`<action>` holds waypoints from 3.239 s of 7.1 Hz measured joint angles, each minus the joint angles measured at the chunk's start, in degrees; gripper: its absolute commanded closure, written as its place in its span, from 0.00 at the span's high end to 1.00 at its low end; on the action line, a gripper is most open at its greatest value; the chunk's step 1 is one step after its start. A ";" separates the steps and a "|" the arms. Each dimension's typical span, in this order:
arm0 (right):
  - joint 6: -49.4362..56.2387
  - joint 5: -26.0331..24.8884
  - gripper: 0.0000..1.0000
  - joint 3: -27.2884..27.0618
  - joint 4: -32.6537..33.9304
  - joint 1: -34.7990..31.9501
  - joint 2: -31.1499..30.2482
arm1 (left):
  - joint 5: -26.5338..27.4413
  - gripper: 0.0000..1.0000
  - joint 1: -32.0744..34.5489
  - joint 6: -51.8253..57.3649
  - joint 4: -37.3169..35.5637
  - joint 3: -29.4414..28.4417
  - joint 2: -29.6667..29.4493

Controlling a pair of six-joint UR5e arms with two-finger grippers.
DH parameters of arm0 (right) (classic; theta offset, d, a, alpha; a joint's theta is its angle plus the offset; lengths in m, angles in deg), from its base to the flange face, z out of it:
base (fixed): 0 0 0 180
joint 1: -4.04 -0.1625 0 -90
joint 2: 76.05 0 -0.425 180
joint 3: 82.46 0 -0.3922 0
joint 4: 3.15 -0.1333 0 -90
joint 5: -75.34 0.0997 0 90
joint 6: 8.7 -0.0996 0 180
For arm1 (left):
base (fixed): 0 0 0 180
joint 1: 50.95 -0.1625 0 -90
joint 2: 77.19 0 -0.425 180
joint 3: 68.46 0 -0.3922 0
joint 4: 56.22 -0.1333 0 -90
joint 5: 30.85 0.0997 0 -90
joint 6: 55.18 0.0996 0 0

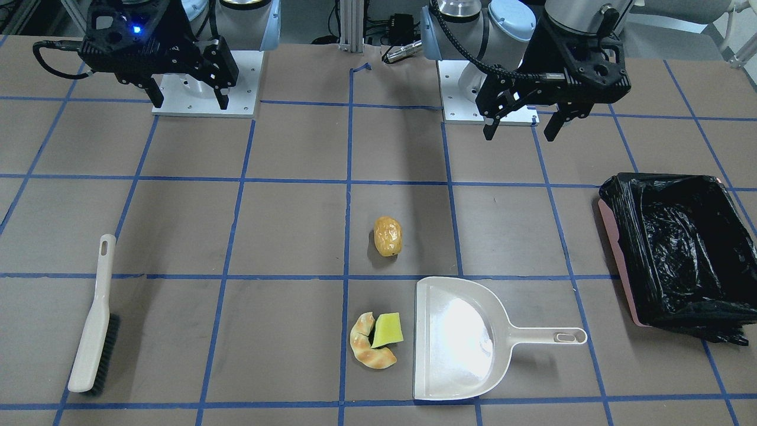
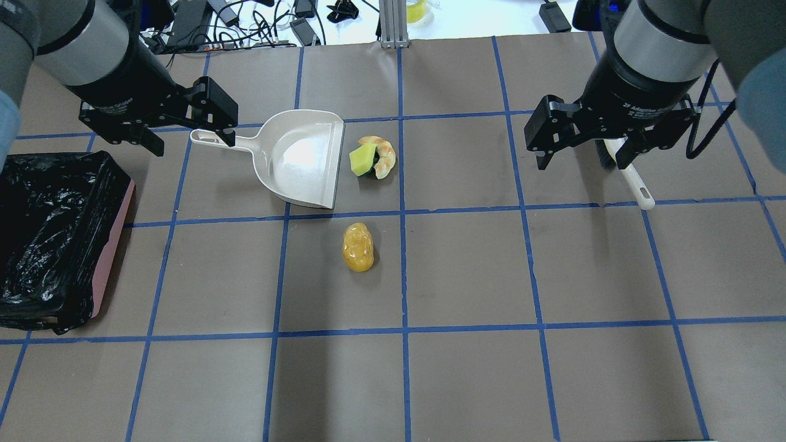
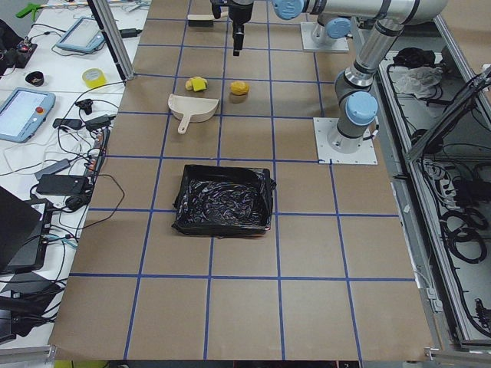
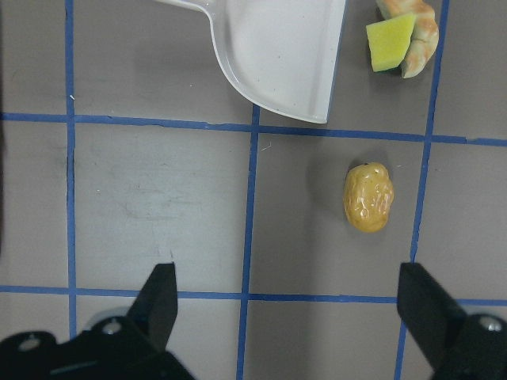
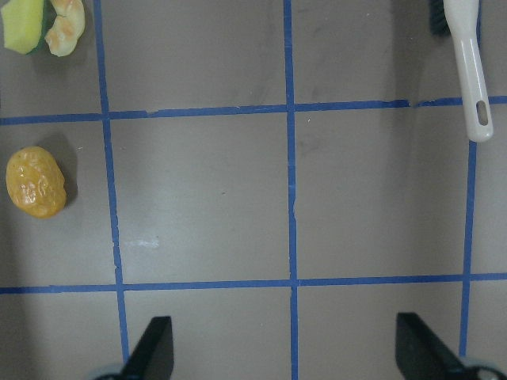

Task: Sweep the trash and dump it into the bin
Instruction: 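Grasp the white dustpan handle with the left gripper while the right reaches for the brush, then close the right gripper on the white brush handle and lift it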

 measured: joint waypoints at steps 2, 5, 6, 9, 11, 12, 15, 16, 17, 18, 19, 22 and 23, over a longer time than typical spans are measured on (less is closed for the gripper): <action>0.20 -0.32 1.00 -0.14 0.51 -0.17 0.18 | -0.41 1.00 -0.17 0.20 -0.05 0.57 0.61; 2.75 -1.02 1.00 0.02 0.49 -0.36 0.34 | -0.06 1.00 -0.64 2.23 -0.25 4.89 -0.68; 2.99 -1.24 1.00 -0.12 0.95 -0.19 0.99 | 0.04 1.00 -0.81 6.36 -1.16 8.05 -1.95; 10.11 -2.20 1.00 -0.76 5.78 9.13 6.53 | 1.09 1.00 -1.17 22.15 -16.30 12.03 -12.01; 18.20 -2.45 1.00 -0.85 13.16 14.68 11.98 | 3.30 1.00 -2.26 42.67 -24.42 9.68 -19.26; 20.96 -2.46 1.00 -1.10 16.91 16.17 14.79 | 3.89 1.00 -2.64 55.71 -25.68 7.17 -22.13; 25.81 -3.03 0.99 -6.45 30.00 18.32 21.90 | 4.18 1.00 -4.45 92.26 -27.43 1.79 -28.67; 26.29 -4.49 0.97 -8.75 32.05 18.42 23.18 | 3.84 1.00 -5.81 99.19 -28.67 1.01 -30.30; 26.48 -6.48 0.97 -9.95 33.08 18.47 24.29 | 3.68 1.00 -6.74 103.44 -30.72 0.57 -31.57; 26.93 -7.88 0.97 -10.45 34.20 18.70 25.44 | 3.62 1.00 -7.13 105.12 -32.46 0.31 -32.77; 27.95 -8.44 0.94 -10.72 35.31 19.41 26.50 | 3.70 1.00 -7.29 104.71 -33.48 -0.21 -34.18; 29.24 -7.59 0.80 -12.09 35.20 20.95 27.63 | 3.80 0.83 -7.38 102.02 -34.09 -2.11 -37.05; 29.33 -7.36 0.67 -12.69 35.29 21.01 27.65 | 3.90 0.63 -7.37 101.90 -34.13 -1.91 -37.22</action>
